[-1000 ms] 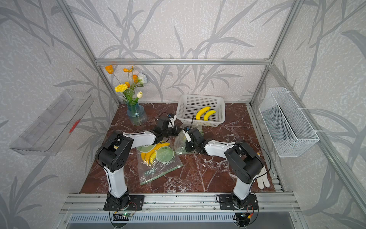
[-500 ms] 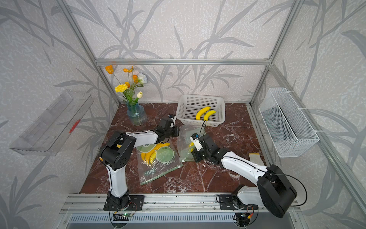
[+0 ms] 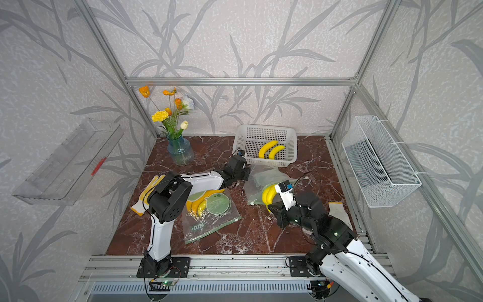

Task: Open the zip-top bag and take out the banana
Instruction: Pick up the banana from the zipper food storage bag, then place the zipper food storage bag at the center of the board.

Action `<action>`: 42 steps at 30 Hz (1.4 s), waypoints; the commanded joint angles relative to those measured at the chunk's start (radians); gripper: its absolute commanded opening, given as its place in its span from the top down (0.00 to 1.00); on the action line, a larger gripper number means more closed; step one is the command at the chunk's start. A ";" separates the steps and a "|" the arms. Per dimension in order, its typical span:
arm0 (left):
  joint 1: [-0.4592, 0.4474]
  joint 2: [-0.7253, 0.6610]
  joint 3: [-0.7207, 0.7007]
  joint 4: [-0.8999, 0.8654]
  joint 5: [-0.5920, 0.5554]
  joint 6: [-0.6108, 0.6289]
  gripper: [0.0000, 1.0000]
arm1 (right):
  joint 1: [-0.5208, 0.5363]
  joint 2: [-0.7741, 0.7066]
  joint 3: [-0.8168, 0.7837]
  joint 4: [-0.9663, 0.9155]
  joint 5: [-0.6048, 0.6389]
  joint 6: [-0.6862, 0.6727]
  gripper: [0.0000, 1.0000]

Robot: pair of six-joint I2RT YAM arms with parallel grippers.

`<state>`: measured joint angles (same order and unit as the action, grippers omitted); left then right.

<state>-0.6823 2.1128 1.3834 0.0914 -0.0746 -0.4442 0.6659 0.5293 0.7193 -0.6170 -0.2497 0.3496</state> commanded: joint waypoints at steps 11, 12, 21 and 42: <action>-0.110 0.218 0.393 -0.194 -0.178 -0.058 1.00 | -0.003 -0.139 0.111 -0.175 0.033 0.049 1.00; -0.118 0.235 0.415 -0.190 -0.187 -0.059 1.00 | -0.002 -0.139 0.136 -0.198 0.055 0.043 1.00; -0.145 0.329 0.559 -0.258 -0.154 -0.157 1.00 | -0.003 -0.074 0.179 -0.192 0.204 -0.045 1.00; -0.140 0.550 0.966 -0.359 -0.104 -0.171 1.00 | -0.323 0.072 0.045 0.013 0.003 -0.105 1.00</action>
<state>-0.8253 2.6434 2.2841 -0.2173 -0.1944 -0.6228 0.3584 0.6010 0.7795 -0.6456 -0.2062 0.2592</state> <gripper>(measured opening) 0.048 0.068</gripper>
